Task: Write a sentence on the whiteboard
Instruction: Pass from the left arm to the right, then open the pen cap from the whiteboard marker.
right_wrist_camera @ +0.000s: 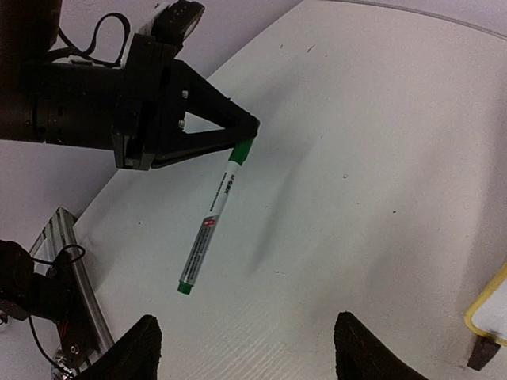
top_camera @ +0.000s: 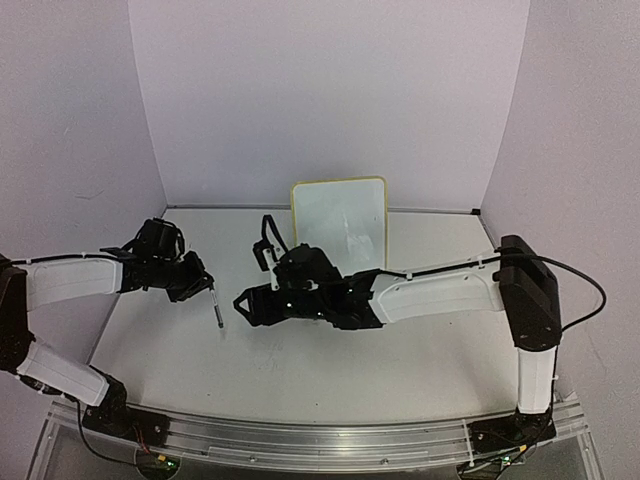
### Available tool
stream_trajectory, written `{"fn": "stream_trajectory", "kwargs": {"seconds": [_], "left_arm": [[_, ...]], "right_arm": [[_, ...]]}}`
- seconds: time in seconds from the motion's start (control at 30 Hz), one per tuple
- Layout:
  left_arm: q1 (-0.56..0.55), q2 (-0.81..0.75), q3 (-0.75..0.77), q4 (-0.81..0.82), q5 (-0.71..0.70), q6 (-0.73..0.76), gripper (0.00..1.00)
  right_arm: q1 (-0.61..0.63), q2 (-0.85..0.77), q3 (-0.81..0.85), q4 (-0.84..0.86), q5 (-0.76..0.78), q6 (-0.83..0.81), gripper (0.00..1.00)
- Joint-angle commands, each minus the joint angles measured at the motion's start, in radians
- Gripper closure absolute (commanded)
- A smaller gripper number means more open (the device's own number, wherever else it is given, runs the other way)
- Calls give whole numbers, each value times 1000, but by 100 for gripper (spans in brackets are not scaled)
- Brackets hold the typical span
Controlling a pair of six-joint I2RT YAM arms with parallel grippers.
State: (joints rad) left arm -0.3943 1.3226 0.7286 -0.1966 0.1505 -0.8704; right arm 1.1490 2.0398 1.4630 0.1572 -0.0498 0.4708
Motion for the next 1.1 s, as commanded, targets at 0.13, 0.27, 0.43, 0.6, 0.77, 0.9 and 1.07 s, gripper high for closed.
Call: {"fn": "stream_trajectory", "kwargs": {"seconds": [0.13, 0.27, 0.43, 0.6, 0.77, 0.9, 1.07], "left_arm": [[-82, -89, -27, 55, -15, -121, 100], [-109, -116, -44, 55, -23, -137, 100], [-118, -127, -52, 39, -19, -133, 100], [-120, -120, -41, 36, 3, -86, 96], [-120, -165, -21, 23, 4, -10, 55], [-119, -170, -14, 0, 15, 7, 36], [-119, -131, -5, 15, 59, 17, 37]], "right_arm": [[0, 176, 227, -92, -146, 92, 30], [0, 241, 297, -111, -202, 112, 34], [0, 274, 327, -116, -228, 133, 56], [-2, 256, 310, -115, -195, 143, 99], [-1, 202, 232, -102, -121, 144, 100], [-2, 172, 191, -72, -97, 136, 100], [-2, 164, 180, -50, -105, 136, 100]]}}
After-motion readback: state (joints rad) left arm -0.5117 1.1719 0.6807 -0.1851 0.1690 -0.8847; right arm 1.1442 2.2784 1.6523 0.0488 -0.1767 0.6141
